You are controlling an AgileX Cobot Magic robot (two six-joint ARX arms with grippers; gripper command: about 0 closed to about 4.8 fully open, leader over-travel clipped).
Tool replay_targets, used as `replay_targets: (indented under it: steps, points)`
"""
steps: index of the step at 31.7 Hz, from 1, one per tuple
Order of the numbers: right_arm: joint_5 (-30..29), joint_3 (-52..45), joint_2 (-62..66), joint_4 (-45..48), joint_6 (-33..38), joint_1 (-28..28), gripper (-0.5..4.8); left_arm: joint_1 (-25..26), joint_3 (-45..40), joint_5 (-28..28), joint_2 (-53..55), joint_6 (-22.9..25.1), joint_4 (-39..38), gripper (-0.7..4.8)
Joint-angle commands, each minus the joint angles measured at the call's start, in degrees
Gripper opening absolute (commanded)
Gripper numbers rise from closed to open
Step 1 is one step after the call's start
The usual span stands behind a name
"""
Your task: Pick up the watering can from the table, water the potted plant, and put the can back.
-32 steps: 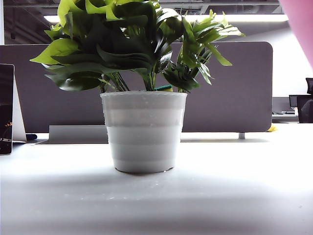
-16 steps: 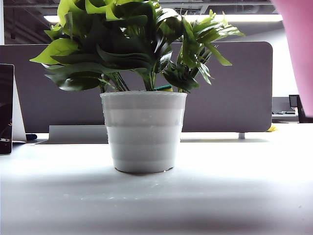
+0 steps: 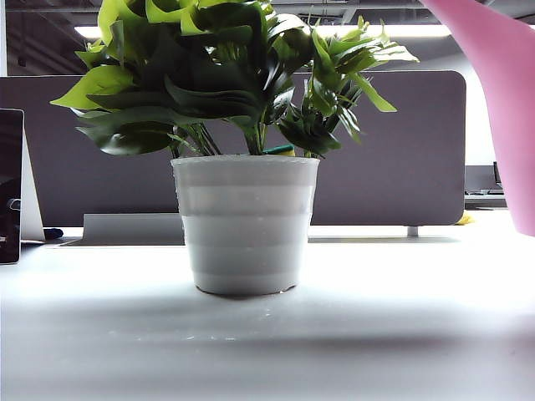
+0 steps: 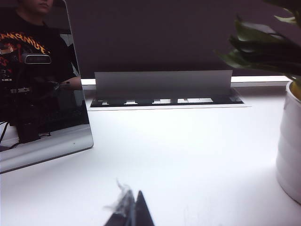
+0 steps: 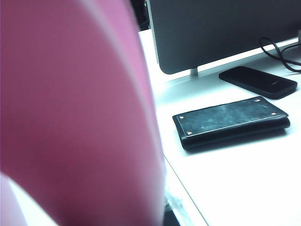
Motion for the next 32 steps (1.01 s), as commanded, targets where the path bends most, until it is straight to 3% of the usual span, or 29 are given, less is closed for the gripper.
replay_targets:
  steps: [1,10,32]
  points:
    - [-1.4,1.0,3.9,13.2,2.7,0.0,-0.06,0.2,0.1,0.2,0.1,-0.2,0.3,-0.05]
    - [-1.7,1.0,12.6,23.6,2.6,0.2,-0.06,0.2,0.1,0.2,0.1,-0.2,0.3,-0.05]
    - [-2.7,1.6,22.9,29.0,-1.0,0.4,-0.06,0.2,0.1,0.2,0.1,-0.2,0.3,-0.05]
